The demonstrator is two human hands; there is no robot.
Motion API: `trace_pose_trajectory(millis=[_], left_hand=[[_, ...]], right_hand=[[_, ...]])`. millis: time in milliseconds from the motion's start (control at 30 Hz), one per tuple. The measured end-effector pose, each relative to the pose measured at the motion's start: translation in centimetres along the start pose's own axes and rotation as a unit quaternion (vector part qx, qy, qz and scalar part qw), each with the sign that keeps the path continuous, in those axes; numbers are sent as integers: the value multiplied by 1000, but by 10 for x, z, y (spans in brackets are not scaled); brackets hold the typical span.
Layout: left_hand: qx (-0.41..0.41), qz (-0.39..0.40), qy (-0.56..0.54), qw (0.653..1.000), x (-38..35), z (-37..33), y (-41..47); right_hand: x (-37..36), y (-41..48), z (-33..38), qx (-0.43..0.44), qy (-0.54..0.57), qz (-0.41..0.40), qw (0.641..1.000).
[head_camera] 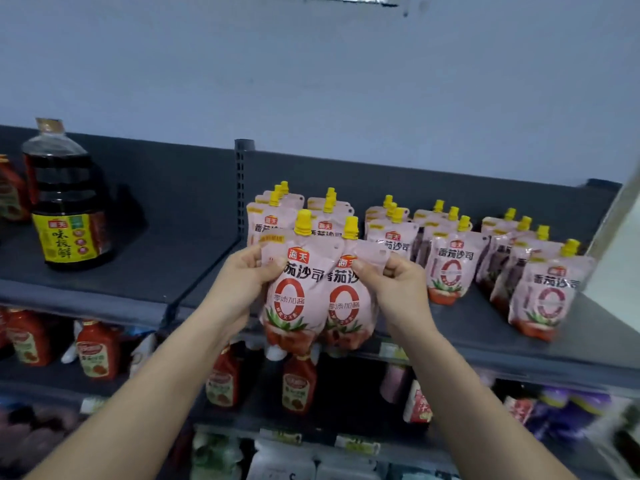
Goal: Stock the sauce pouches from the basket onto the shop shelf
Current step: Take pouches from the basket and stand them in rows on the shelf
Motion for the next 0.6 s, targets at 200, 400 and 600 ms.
trace_pose_trajectory(millis=[200,400,600], left_hand=[[19,51,-38,998,-61,15,37],[32,71,-36,996,-111,34,68],[65,40,-45,996,-143,58,88]], right_hand=[[60,22,2,-7,10,-66,998],[118,39,4,-16,3,-126,992],[163,57,-5,-26,15,-148,989]])
Point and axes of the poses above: each hand's wrist, its own y-axis towards the middle knuckle, its own x-axis out of the back of the hand, z = x × y, the point moved 5 cm from there along y, towards the middle knuckle, and after that the axes turned 1 degree about -y, right-handed, at the moved point
